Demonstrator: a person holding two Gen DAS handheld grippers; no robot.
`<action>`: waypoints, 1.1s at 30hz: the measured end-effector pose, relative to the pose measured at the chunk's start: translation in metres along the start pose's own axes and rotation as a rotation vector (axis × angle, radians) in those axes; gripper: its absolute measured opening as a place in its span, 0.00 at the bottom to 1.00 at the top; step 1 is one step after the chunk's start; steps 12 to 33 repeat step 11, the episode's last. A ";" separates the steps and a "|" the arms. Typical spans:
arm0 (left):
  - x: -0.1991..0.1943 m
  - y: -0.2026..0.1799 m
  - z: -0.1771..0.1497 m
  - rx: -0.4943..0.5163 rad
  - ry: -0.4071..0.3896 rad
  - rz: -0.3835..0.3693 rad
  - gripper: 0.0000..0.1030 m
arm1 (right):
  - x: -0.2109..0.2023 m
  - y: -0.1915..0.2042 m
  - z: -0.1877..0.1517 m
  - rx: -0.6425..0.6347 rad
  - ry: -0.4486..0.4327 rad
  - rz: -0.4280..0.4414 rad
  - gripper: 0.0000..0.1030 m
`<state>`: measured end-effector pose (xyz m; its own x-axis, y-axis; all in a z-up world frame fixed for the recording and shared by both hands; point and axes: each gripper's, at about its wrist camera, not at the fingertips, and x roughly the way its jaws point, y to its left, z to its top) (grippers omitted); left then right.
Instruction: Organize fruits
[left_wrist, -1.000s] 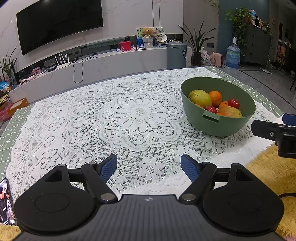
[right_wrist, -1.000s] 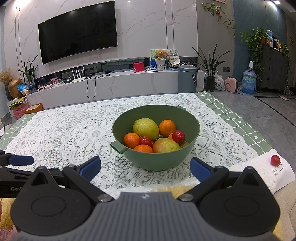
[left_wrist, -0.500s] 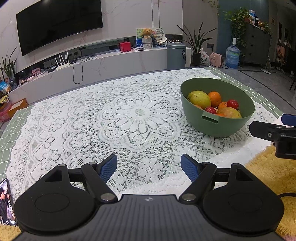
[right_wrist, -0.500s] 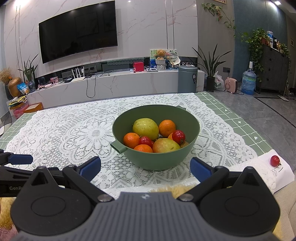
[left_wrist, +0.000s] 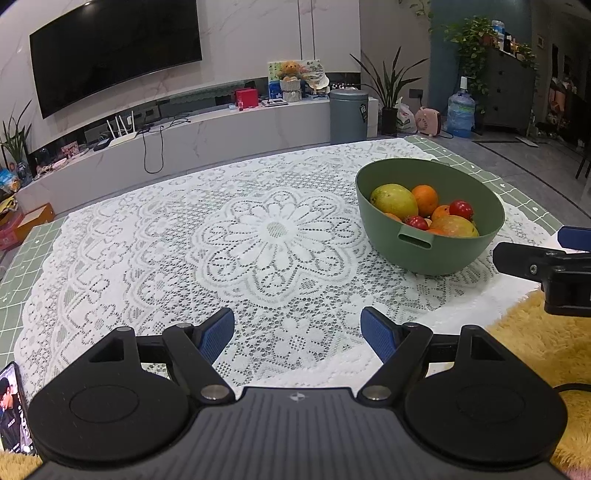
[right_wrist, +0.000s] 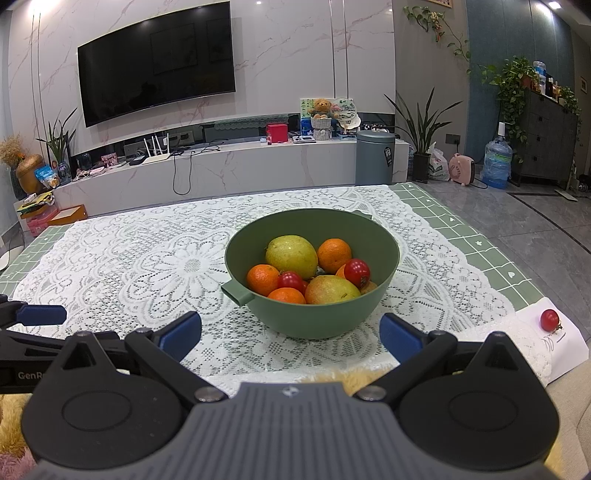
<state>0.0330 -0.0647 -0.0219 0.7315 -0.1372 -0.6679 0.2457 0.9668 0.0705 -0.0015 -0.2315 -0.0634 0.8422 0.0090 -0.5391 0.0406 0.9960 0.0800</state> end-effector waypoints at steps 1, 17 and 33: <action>0.000 0.000 0.000 0.002 -0.002 -0.001 0.89 | 0.000 0.000 0.000 0.000 0.000 0.000 0.96; -0.002 0.000 0.000 0.006 -0.014 -0.006 0.89 | 0.000 0.000 0.000 0.000 0.000 0.000 0.96; -0.002 0.000 0.000 0.006 -0.014 -0.006 0.89 | 0.000 0.000 0.000 0.000 0.000 0.000 0.96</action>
